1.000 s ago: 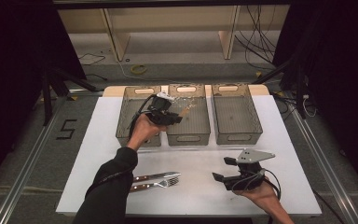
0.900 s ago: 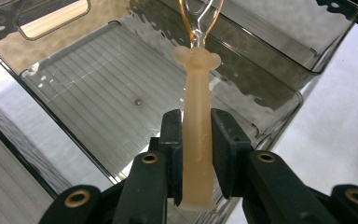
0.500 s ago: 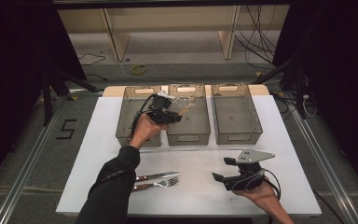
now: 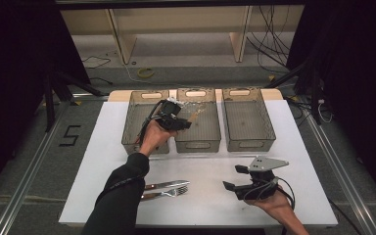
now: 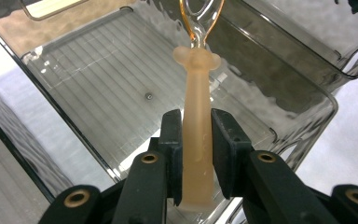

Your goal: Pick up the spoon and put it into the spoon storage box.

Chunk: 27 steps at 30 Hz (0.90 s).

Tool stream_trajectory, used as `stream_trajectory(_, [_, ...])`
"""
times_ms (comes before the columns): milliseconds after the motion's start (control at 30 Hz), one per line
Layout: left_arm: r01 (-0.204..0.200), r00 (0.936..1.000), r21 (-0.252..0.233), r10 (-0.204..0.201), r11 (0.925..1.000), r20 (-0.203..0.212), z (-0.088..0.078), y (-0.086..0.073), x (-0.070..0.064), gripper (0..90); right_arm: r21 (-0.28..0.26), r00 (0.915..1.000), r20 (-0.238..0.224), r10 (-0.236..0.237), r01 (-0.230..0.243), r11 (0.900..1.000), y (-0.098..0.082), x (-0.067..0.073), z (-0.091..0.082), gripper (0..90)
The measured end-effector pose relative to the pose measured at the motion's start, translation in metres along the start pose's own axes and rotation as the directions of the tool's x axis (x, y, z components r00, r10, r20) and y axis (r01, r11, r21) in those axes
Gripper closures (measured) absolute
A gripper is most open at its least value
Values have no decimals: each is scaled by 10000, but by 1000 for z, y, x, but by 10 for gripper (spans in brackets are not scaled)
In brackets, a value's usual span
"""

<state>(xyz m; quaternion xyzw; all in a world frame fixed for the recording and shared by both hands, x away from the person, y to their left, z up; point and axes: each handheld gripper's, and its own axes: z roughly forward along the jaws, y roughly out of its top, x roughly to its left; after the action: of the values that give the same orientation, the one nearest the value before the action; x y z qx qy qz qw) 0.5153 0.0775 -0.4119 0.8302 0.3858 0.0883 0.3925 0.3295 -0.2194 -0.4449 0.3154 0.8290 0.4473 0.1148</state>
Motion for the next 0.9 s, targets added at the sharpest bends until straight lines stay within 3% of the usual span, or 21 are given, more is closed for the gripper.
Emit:
stream_trajectory(200, [219,9997,98,-218,9997,-101,4,-5,3,738,5,10000,-5,-12,12,10000,0,0,0,270])
stream_trajectory(333, [335,9994,289,-339,9990,117,8,-7,4,713,8,10000,-15,-5,5,10000,0,0,0,270])
stream_trajectory(400, [354,9994,233,-355,9991,42,8,-5,1,574,-4,10000,-18,5,-5,10000,0,0,0,270])
stream_trajectory(467, [376,9991,163,-379,9992,193,5,-3,0,500,16,10000,-18,17,-17,10000,0,0,0,270])
stream_trajectory(567, [139,9996,248,-145,9996,253,-4,-1,-3,399,0,10000,-20,16,-16,10000,0,0,0,270])
stream_trajectory(733, [-217,9987,127,211,9997,460,-28,-4,-8,327,-3,10000,6,32,-32,10000,0,0,-1,270])
stream_trajectory(833, [-662,9967,132,655,9977,480,-46,-14,-11,303,-16,10000,6,33,-33,10000,0,0,-1,270])
stream_trajectory(900, [-751,9960,157,743,9971,490,-58,-23,-12,293,-35,10000,15,34,-34,10000,0,0,-1,270])
